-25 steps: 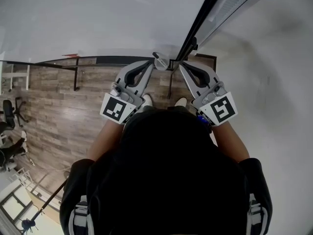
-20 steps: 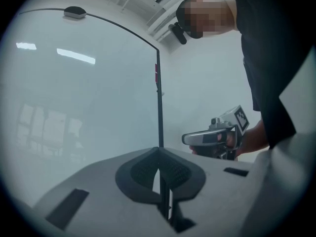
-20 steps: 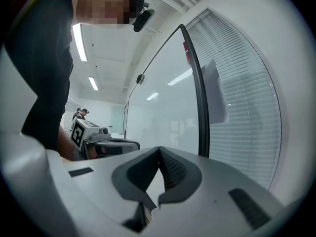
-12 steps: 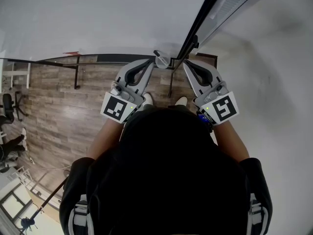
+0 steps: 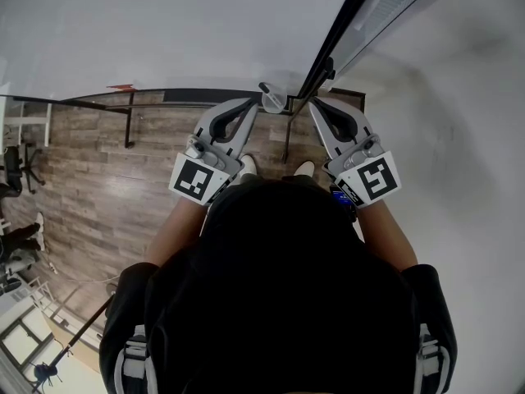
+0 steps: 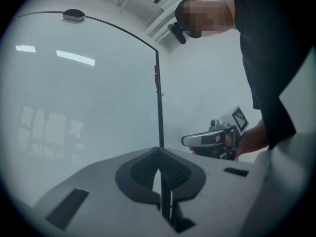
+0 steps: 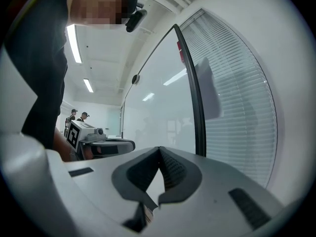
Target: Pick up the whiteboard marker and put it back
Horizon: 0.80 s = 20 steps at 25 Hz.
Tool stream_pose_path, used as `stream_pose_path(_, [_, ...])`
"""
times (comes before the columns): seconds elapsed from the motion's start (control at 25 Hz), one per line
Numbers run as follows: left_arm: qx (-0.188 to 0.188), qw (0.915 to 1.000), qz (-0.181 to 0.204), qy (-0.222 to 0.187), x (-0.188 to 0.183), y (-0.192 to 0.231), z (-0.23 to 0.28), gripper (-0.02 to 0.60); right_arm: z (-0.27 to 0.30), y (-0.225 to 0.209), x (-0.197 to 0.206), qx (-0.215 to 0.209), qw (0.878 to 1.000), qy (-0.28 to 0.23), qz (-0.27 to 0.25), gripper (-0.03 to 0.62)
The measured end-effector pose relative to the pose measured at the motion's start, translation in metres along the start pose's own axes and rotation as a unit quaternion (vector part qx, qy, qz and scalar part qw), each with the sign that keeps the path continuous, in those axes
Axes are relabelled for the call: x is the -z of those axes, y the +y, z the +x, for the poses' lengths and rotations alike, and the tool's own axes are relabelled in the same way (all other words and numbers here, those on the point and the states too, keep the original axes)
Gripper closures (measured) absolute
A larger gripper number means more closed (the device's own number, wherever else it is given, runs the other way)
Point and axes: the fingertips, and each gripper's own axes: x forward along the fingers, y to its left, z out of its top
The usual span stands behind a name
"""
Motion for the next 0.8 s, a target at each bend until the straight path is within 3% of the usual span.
stream_pose_path(0.8, [-0.014, 0.9999, 0.004, 0.007, 0.004, 0.010, -0.002, 0.577, -0.001, -0.003, 0.004, 0.001, 1.000, 0.003, 0.004, 0.594])
